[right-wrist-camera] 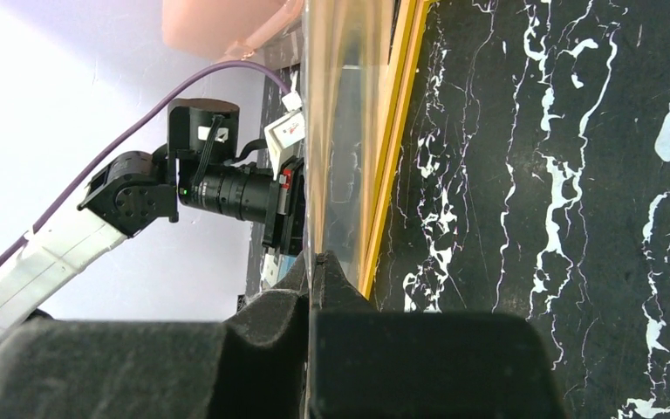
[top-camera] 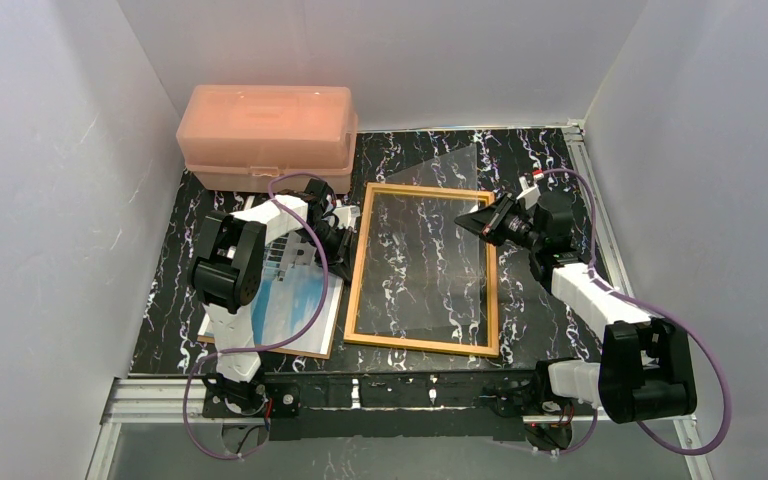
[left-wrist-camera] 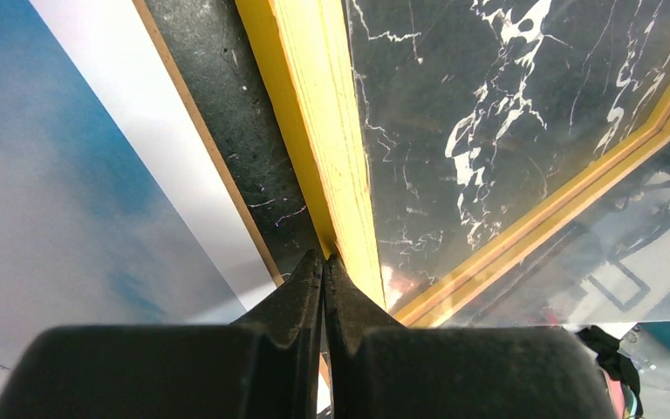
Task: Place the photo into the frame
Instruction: Place the photo frame item in the photo frame.
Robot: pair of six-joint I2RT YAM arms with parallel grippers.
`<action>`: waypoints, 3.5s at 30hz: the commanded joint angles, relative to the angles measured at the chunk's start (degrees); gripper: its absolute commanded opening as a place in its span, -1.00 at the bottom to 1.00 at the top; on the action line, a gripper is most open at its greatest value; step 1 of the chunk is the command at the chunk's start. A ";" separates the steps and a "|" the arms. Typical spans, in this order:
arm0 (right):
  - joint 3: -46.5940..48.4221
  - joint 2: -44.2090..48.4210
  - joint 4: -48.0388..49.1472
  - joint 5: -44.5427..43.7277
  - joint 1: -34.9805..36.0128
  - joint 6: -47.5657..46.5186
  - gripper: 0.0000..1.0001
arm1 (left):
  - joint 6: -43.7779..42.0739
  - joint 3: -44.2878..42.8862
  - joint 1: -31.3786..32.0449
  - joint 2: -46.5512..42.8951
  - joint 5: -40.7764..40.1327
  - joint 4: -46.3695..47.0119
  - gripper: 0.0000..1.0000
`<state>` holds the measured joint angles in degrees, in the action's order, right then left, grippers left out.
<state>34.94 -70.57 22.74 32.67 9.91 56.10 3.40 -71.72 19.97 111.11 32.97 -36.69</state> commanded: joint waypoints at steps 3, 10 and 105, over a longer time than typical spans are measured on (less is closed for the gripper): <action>1.57 1.29 -2.15 -1.55 1.24 -1.36 -0.97 | -0.31 -1.33 0.17 -2.39 2.69 -1.44 -1.00; 2.56 2.70 -6.54 -4.17 2.53 -3.66 -0.97 | -0.58 -1.03 0.18 -2.39 2.80 -1.38 -1.00; -5.43 3.03 -0.73 -11.06 4.49 -5.11 -0.97 | -0.97 -1.31 0.16 -2.16 3.97 -1.63 -1.00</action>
<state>29.34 -66.70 19.92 21.02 13.21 50.85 2.55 -71.72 19.66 111.11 33.06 -37.80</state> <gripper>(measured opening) 0.051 0.007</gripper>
